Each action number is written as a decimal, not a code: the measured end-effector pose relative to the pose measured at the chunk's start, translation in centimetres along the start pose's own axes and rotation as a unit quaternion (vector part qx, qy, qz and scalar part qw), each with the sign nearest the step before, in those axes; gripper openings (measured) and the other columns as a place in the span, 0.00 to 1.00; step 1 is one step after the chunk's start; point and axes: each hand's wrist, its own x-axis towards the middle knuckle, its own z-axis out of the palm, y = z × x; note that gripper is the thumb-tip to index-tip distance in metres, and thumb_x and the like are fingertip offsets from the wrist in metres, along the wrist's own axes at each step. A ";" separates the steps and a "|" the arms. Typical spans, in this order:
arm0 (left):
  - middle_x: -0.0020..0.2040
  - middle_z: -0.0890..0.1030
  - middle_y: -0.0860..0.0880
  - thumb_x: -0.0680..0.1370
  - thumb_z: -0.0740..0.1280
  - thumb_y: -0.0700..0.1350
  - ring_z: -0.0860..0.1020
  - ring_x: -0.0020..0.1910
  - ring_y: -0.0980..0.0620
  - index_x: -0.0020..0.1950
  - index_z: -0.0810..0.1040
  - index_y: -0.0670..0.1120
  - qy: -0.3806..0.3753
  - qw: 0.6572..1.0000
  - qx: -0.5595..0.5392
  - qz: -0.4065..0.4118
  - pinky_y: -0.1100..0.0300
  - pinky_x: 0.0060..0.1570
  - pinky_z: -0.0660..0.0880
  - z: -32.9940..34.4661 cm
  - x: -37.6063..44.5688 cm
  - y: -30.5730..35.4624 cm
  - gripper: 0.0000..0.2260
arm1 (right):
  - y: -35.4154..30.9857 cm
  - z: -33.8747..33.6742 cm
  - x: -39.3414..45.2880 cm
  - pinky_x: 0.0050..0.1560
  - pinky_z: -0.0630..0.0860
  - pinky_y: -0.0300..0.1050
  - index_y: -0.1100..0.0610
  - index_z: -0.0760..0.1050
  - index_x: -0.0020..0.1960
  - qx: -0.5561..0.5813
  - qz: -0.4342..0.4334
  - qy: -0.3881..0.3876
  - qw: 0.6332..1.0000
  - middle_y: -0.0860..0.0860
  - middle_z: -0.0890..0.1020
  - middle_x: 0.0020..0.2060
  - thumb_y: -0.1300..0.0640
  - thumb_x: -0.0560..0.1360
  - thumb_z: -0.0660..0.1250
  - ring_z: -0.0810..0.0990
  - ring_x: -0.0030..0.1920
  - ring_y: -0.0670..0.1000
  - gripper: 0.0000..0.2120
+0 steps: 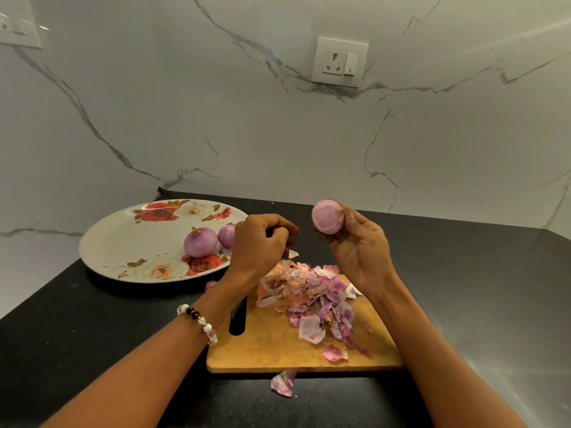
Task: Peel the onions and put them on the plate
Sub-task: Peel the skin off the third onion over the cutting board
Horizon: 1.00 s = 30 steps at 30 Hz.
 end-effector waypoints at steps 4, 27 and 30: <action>0.40 0.84 0.51 0.77 0.66 0.41 0.82 0.39 0.55 0.48 0.84 0.45 -0.011 0.999 0.015 0.033 0.61 0.38 0.81 0.0 -0.1 -0.2 0.07 | -0.1 0.0 0.0 0.46 0.83 0.47 0.60 0.78 0.52 0.029 0.005 0.020 0.999 0.52 0.86 0.45 0.62 0.83 0.54 0.85 0.47 0.51 0.14; 0.43 0.83 0.49 0.72 0.72 0.40 0.82 0.41 0.51 0.52 0.82 0.46 -0.060 0.997 -0.044 -0.036 0.56 0.45 0.81 0.0 -0.2 -0.5 0.09 | 0.6 0.4 -0.8 0.49 0.81 0.43 0.57 0.78 0.59 -0.142 -0.001 -0.083 0.986 0.53 0.82 0.55 0.61 0.79 0.59 0.83 0.55 0.53 0.12; 0.43 0.83 0.49 0.72 0.72 0.41 0.82 0.42 0.51 0.53 0.82 0.45 -0.054 0.998 -0.026 -0.033 0.58 0.45 0.81 0.2 -0.2 -0.7 0.10 | 0.7 0.4 -0.8 0.50 0.81 0.42 0.57 0.78 0.59 -0.149 0.000 -0.085 0.985 0.54 0.81 0.56 0.62 0.80 0.58 0.83 0.55 0.53 0.12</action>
